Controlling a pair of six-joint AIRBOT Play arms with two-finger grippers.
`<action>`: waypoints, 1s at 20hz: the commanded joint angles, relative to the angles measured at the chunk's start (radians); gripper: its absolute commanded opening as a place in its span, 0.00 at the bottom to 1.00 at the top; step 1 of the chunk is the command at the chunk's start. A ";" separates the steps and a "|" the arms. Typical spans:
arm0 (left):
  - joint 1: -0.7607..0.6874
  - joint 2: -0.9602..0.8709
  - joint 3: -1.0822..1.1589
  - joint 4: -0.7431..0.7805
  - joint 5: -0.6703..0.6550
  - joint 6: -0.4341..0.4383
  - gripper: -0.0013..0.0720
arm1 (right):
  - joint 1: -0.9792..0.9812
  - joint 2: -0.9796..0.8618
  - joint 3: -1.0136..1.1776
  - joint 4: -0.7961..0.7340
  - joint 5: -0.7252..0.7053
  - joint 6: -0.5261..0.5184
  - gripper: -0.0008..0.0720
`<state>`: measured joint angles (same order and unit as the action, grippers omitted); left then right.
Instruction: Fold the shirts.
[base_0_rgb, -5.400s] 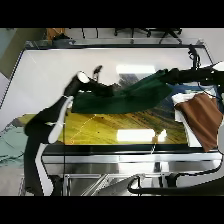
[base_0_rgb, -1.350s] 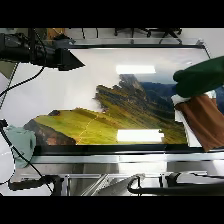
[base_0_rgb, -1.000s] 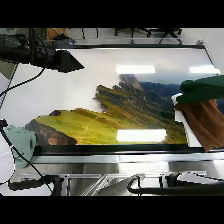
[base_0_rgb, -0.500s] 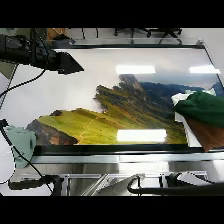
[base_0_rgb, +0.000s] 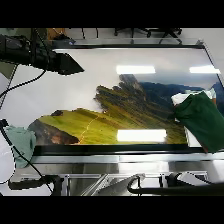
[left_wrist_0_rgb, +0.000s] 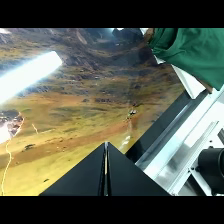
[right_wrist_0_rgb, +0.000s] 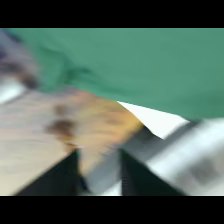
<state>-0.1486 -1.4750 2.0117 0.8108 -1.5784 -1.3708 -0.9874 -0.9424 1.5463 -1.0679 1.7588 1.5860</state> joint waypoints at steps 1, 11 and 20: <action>0.000 0.000 0.000 0.000 -0.003 0.002 0.04 | 0.050 0.002 0.001 0.316 -0.139 -0.019 0.14; -0.222 0.304 -0.635 0.035 0.185 0.045 0.04 | 1.172 0.241 -0.559 0.075 -0.644 -0.058 0.03; -0.233 0.649 -1.128 0.031 0.378 0.016 0.04 | 1.460 0.188 -0.679 0.043 -0.808 -0.022 0.03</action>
<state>-0.3939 -0.9134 0.9924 0.8406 -1.2629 -1.3464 0.4255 -0.7364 0.8867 -1.0183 0.9863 1.5566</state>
